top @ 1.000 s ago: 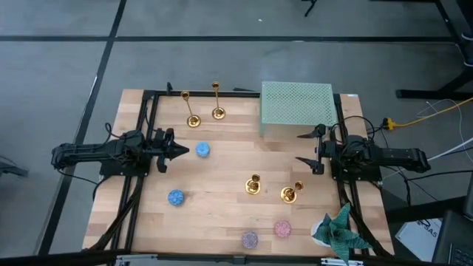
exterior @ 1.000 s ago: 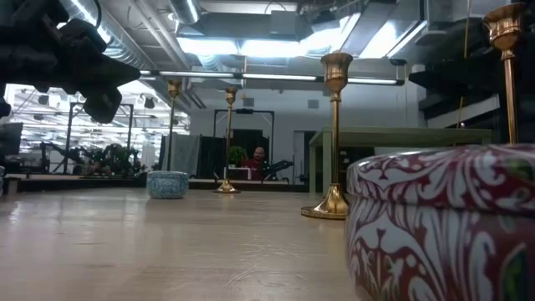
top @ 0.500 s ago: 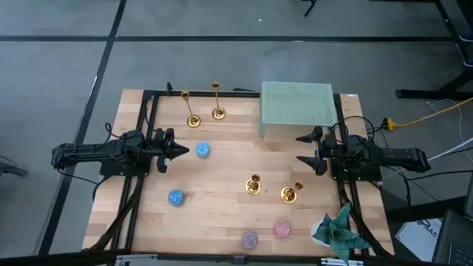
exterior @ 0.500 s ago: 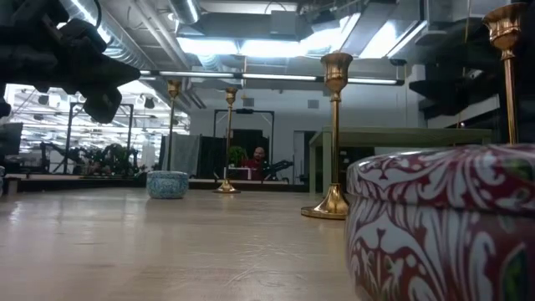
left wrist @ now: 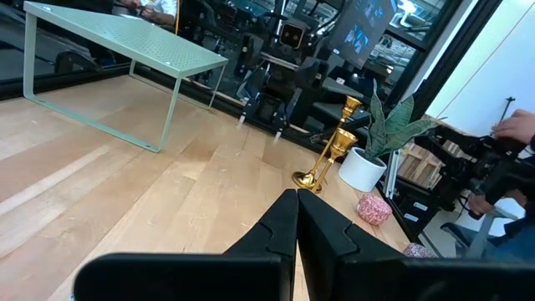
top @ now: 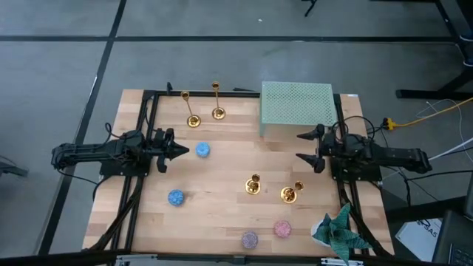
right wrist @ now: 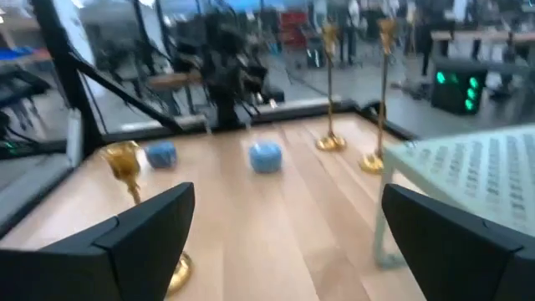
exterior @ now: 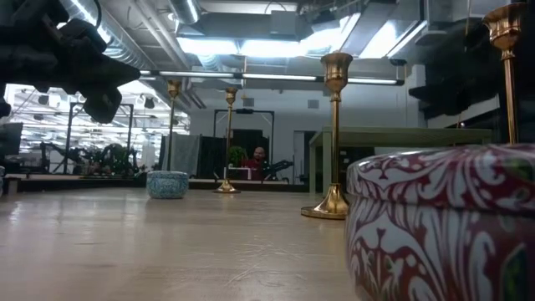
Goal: Pick & Place candle stick holders
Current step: Put the gold candle holder on the shelf
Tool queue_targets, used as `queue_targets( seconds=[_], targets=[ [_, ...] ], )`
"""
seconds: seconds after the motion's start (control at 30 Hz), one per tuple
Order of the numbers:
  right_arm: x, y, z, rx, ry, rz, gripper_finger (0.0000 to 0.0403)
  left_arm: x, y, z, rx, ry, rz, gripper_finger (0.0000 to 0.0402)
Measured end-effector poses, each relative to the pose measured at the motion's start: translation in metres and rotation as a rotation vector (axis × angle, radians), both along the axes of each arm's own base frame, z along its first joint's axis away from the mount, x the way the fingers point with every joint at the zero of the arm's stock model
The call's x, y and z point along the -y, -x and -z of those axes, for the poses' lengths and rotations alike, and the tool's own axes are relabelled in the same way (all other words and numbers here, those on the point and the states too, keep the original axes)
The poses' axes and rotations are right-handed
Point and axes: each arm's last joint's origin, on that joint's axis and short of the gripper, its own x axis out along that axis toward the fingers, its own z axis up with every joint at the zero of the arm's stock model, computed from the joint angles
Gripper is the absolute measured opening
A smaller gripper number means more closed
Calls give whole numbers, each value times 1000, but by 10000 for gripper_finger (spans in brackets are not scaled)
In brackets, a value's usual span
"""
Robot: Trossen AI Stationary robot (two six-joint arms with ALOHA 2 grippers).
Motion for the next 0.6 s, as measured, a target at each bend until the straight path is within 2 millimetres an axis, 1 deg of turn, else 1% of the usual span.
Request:
queue_targets(
  seconds=[0.1,0.23,0.37,0.6],
  targets=[
    [0,2,-18,-11,-3,7,390,0,0,0,0,0,0,6],
    [0,-2,-41,-120,28,23,390,0,0,0,0,0,0,6],
    [-5,-16,-60,-214,23,-54,390,0,0,0,-1,0,0,6],
    [-17,-41,-98,-303,30,-151,390,0,0,0,-1,0,0,6]
  ],
)
